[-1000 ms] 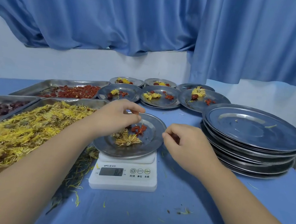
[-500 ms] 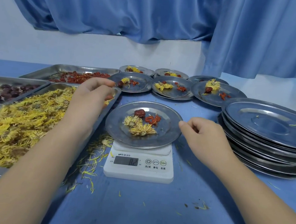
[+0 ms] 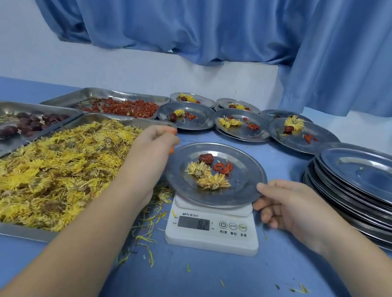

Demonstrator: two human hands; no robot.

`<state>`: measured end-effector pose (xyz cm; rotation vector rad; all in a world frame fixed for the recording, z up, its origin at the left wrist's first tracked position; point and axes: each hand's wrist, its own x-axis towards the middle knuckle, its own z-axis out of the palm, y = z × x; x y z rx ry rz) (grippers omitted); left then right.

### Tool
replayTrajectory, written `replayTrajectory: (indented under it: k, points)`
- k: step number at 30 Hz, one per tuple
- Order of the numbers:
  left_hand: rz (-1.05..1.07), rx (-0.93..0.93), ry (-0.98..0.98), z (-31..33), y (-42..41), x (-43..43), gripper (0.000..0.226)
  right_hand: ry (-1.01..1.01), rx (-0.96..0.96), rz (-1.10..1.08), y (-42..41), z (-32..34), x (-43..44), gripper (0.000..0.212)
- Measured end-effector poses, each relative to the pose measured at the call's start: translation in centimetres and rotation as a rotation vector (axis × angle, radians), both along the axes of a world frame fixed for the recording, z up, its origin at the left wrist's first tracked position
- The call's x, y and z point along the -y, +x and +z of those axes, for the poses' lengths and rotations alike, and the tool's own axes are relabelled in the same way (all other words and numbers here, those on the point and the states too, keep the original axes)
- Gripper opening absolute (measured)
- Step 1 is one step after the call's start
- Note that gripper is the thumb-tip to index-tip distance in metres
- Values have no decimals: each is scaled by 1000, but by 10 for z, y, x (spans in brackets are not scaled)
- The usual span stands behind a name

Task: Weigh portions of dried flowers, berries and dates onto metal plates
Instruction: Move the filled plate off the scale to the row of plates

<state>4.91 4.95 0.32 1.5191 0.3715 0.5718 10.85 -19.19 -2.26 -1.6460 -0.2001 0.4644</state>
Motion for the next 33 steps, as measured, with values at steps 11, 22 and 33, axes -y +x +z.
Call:
replayTrajectory:
  k: [11,22,33]
  points:
    - [-84,197,-273,4,-5,5,17,335,-91,-216,7,5,-7,11]
    - [-220,265,-925,7,-9,-7,31,388,-26,-488,128,38,-74,9]
    - [-228,293,-1050,3,-5,-12,36,484,-153,-698,204,22,-101,23]
